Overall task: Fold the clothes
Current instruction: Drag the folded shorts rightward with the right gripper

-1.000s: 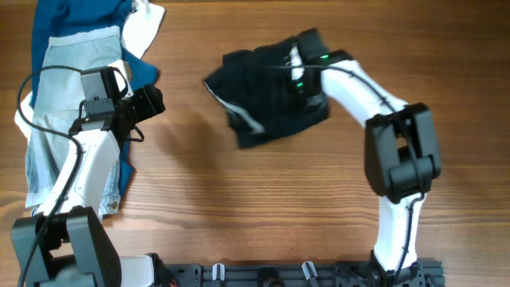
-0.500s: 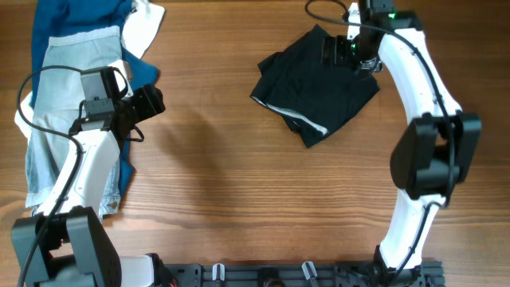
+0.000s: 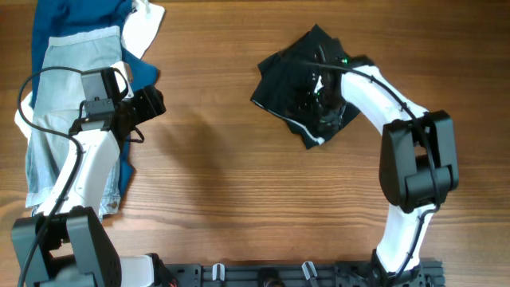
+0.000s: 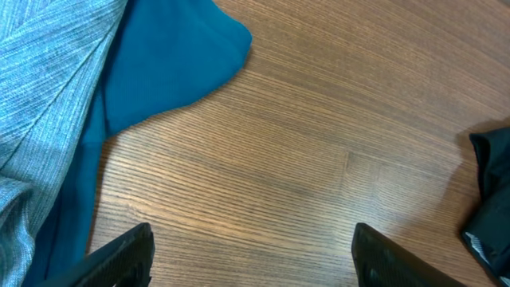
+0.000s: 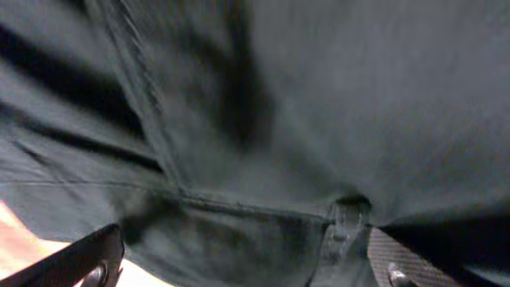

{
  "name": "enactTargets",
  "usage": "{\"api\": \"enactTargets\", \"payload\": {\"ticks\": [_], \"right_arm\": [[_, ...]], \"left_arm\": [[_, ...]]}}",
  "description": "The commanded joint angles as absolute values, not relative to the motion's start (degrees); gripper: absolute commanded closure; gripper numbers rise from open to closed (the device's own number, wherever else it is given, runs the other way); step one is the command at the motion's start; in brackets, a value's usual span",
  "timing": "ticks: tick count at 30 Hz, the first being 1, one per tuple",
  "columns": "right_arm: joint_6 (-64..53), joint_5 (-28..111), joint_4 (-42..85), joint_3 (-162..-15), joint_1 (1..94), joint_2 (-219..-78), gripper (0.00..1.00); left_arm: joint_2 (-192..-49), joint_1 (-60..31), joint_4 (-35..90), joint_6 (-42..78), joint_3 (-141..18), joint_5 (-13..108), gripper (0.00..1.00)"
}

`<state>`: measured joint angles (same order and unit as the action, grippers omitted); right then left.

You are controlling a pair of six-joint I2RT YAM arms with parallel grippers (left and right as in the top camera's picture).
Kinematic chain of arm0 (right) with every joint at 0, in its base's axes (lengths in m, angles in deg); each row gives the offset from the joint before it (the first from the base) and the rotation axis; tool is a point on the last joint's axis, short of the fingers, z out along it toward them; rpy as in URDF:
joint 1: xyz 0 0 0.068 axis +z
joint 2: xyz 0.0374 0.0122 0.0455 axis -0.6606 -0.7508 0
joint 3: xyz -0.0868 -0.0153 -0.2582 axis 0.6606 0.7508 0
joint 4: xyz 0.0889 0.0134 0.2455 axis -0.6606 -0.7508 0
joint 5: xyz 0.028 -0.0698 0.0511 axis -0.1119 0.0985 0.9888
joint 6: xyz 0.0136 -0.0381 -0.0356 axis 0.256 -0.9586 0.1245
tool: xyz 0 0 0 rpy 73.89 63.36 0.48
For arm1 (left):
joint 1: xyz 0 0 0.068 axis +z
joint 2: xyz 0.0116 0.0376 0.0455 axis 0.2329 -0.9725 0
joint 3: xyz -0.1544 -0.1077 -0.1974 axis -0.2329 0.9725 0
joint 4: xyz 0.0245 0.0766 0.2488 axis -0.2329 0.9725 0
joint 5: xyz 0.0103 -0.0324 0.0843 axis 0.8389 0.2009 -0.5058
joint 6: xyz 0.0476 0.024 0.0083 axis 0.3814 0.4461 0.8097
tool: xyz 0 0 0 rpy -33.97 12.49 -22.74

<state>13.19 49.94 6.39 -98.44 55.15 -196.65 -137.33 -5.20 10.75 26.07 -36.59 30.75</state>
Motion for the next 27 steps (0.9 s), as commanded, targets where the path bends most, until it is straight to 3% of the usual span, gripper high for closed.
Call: {"api": "enactTargets", "payload": {"ticks": [1, 11, 15, 24, 27], "right_arm": [[16.7, 46.0, 9.7, -90.4, 52.0, -198.2, 0.0], [2.8, 25.5, 17.9, -88.9, 41.2, -198.2, 0.0], [3.4, 22.6, 19.9, -90.4, 39.3, -198.0, 0.0], [24.6, 43.1, 5.3, -99.2, 37.0, -187.3, 0.01], [39.5, 43.9, -0.8, -99.2, 37.0, -183.3, 0.09]], "left_arm": [[-136.9, -5.1, 10.7, 27.0, -36.7, 31.3, 0.2], [-136.9, -5.1, 10.7, 27.0, -36.7, 31.3, 0.2], [-136.9, -5.1, 10.7, 27.0, -36.7, 31.3, 0.2], [-136.9, -5.1, 10.7, 27.0, -36.7, 31.3, 0.2], [-136.9, -5.1, 10.7, 27.0, -36.7, 31.3, 0.2]]}}
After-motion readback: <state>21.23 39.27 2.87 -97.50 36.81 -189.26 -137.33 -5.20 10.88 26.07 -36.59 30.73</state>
